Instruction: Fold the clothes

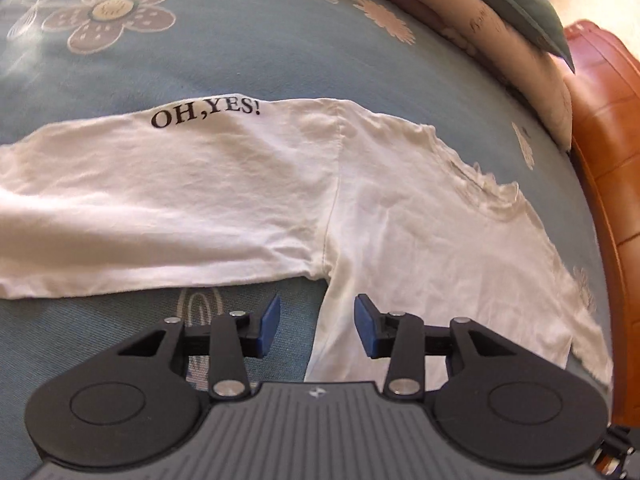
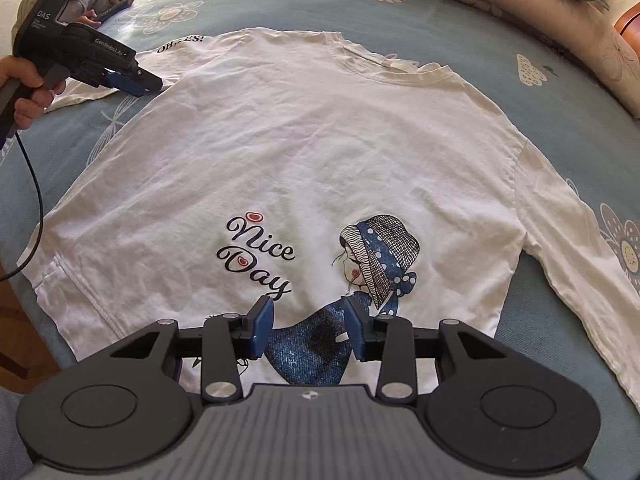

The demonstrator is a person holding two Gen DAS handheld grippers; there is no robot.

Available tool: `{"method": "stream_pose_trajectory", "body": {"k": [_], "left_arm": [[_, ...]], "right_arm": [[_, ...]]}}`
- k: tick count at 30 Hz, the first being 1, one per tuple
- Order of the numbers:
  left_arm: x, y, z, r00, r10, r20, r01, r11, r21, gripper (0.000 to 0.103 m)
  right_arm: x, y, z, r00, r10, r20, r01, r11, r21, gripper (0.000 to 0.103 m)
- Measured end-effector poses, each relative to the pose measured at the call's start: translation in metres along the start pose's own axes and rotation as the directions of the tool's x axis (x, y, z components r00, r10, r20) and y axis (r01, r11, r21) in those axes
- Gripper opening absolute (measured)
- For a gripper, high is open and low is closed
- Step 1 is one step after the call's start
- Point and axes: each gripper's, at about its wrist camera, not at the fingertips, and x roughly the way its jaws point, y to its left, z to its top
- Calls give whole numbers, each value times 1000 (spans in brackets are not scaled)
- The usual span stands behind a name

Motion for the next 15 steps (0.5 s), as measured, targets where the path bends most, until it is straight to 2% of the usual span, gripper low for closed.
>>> {"method": "stream_pose_trajectory", "body": {"k": [2, 5, 7, 8, 9, 13, 15], "left_arm": [[7, 18, 1, 999, -40, 16, 42, 988, -148, 41], [19, 40, -4, 993, -94, 72, 112, 942, -318, 41], [19, 39, -9, 990, -66, 121, 103, 937, -333, 35], [19, 38, -11, 988, -50, 144, 97, 936, -339, 21], [20, 34, -10, 989, -12, 148, 58, 949, -310, 6], [16, 23, 0, 976, 92, 195, -47, 974, -224, 3], [12, 17, 8, 972, 106, 210, -73, 984, -163, 4]], "right_arm": [[1, -1, -1, 1000, -1, -5, 1, 1000, 20, 43], [3, -1, 0, 1000, -2, -8, 2, 999, 40, 43], [5, 1, 1, 1000, -2, -7, 3, 999, 46, 43], [5, 2, 1, 1000, -2, -6, 2, 999, 49, 43], [7, 3, 2, 1000, -2, -7, 2, 999, 51, 43], [8, 3, 5, 1000, -3, -10, 3, 999, 53, 43], [9, 1, 6, 1000, -3, -11, 4, 998, 57, 43]]}}
